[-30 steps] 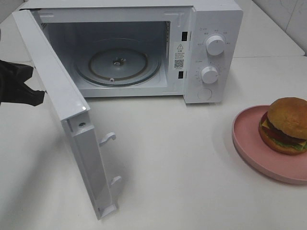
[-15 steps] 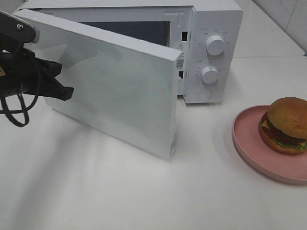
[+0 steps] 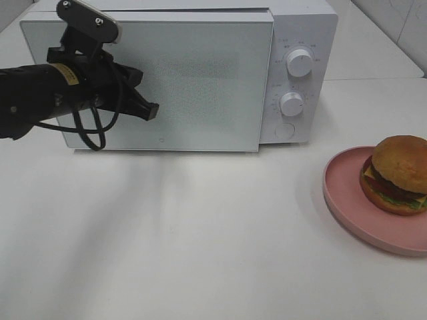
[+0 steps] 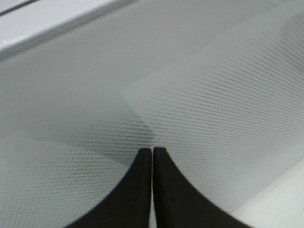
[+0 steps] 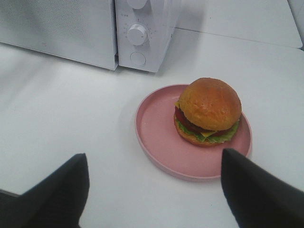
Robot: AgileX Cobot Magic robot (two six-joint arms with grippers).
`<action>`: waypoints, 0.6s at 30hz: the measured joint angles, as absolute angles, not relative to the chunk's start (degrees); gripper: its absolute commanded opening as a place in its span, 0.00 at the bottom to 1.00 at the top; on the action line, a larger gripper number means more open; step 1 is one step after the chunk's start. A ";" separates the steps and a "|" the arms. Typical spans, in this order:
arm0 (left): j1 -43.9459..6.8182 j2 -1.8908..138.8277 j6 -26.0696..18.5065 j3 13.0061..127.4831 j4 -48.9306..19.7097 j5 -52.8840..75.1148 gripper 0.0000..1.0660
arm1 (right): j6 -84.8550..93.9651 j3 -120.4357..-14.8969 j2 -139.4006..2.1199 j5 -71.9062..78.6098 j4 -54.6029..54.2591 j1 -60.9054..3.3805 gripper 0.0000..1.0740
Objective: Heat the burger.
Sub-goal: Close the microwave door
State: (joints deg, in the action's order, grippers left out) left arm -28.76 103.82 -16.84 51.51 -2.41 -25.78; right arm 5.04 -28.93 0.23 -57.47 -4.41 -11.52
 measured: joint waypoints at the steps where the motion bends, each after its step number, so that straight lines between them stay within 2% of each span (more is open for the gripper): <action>1: -28.76 103.82 -16.84 51.51 -2.41 -25.78 0.00 | 5.04 -28.93 0.23 -57.47 -4.41 -11.52 0.66; 12: -33.40 110.92 -16.04 64.17 -0.97 -14.90 0.00 | 5.04 -28.93 0.23 -57.47 -4.41 -11.52 0.66; 18: -35.75 115.34 -16.04 73.28 -4.35 -6.30 0.00 | 5.04 -28.93 0.23 -57.41 -4.41 -11.52 0.66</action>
